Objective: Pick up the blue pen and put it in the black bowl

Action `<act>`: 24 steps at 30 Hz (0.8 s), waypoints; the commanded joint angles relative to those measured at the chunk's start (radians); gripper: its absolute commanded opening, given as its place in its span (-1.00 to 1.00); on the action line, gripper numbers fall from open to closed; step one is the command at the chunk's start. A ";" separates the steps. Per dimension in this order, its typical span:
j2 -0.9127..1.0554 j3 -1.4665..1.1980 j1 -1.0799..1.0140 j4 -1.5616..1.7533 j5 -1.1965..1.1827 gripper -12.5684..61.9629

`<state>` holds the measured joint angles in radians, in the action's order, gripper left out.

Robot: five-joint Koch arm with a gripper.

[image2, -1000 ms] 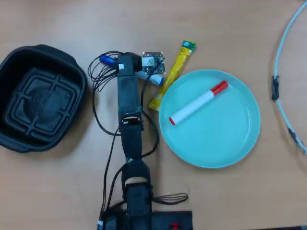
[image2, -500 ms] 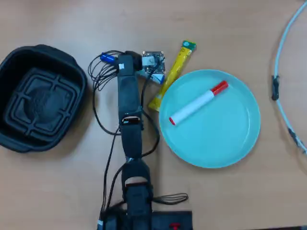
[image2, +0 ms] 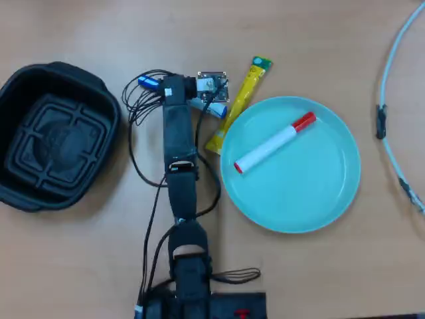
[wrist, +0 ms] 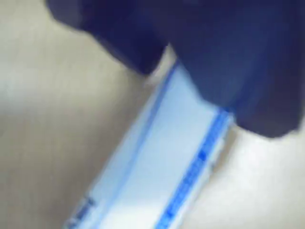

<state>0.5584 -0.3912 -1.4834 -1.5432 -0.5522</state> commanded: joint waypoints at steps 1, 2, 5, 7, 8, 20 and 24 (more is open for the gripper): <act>-0.015 0.025 0.005 -0.106 -0.011 -0.14; -0.020 0.025 0.005 -0.121 -0.011 -0.14; -0.032 0.023 0.005 -0.175 -0.009 -0.16; -0.041 0.023 0.005 -0.195 -0.009 -0.18; -0.043 0.023 0.005 -0.199 -0.009 -0.21; -0.048 0.025 0.018 -0.258 -0.026 -0.85; -0.035 0.028 0.038 -0.259 -0.026 -0.85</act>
<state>0.5262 -0.3728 -1.4573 -1.6797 -0.5522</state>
